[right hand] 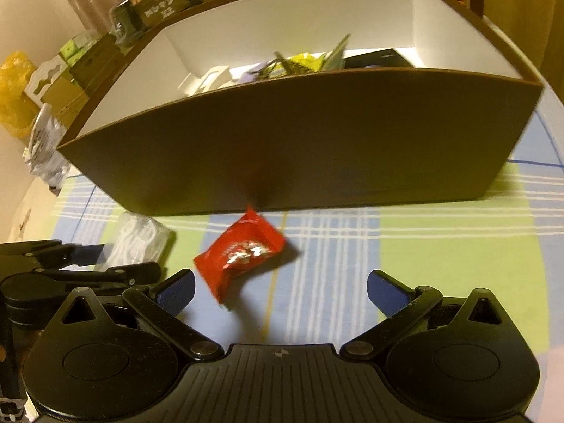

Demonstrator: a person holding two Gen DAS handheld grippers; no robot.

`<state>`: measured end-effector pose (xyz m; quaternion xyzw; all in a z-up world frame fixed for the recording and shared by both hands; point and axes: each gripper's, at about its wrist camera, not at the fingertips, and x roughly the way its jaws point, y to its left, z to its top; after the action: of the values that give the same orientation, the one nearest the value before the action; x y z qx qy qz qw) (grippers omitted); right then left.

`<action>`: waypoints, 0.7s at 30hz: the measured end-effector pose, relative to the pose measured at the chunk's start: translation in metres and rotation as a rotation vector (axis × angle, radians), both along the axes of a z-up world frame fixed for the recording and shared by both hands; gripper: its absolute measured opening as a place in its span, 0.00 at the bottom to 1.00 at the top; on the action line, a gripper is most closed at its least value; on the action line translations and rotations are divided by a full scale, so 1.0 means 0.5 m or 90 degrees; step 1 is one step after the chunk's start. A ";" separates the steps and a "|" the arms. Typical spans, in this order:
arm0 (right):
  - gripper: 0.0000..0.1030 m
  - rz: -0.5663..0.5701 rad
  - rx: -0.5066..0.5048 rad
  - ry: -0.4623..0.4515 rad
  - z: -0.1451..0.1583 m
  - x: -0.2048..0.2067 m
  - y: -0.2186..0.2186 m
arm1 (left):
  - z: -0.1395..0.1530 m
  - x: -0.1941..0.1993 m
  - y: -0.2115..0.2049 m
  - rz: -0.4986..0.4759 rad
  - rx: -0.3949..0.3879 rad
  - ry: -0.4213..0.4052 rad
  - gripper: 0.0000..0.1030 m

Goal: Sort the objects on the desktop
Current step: 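Grasp the clear floss pick box with the left tool while the right tool grasps the red candy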

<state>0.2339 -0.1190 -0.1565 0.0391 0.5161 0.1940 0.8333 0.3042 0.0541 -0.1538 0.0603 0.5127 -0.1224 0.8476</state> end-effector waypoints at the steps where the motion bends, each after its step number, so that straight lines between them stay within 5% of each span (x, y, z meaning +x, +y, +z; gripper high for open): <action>1: 0.98 0.008 -0.001 0.000 -0.001 0.000 0.010 | 0.000 -0.003 0.013 0.009 0.000 0.002 0.52; 8: 0.95 0.016 -0.003 -0.006 -0.010 0.007 0.064 | 0.005 -0.014 0.087 0.064 0.007 0.007 0.52; 14: 0.74 -0.039 -0.025 -0.017 -0.025 0.025 0.085 | 0.007 -0.017 0.121 0.081 0.004 0.003 0.52; 21: 0.54 -0.004 -0.075 -0.072 -0.026 0.017 0.107 | 0.006 -0.015 0.119 0.085 0.004 0.000 0.52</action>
<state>0.2426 -0.0657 -0.1694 -0.0196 0.4784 0.1626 0.8628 0.2969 0.1137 -0.1510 0.0285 0.5162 -0.0642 0.8536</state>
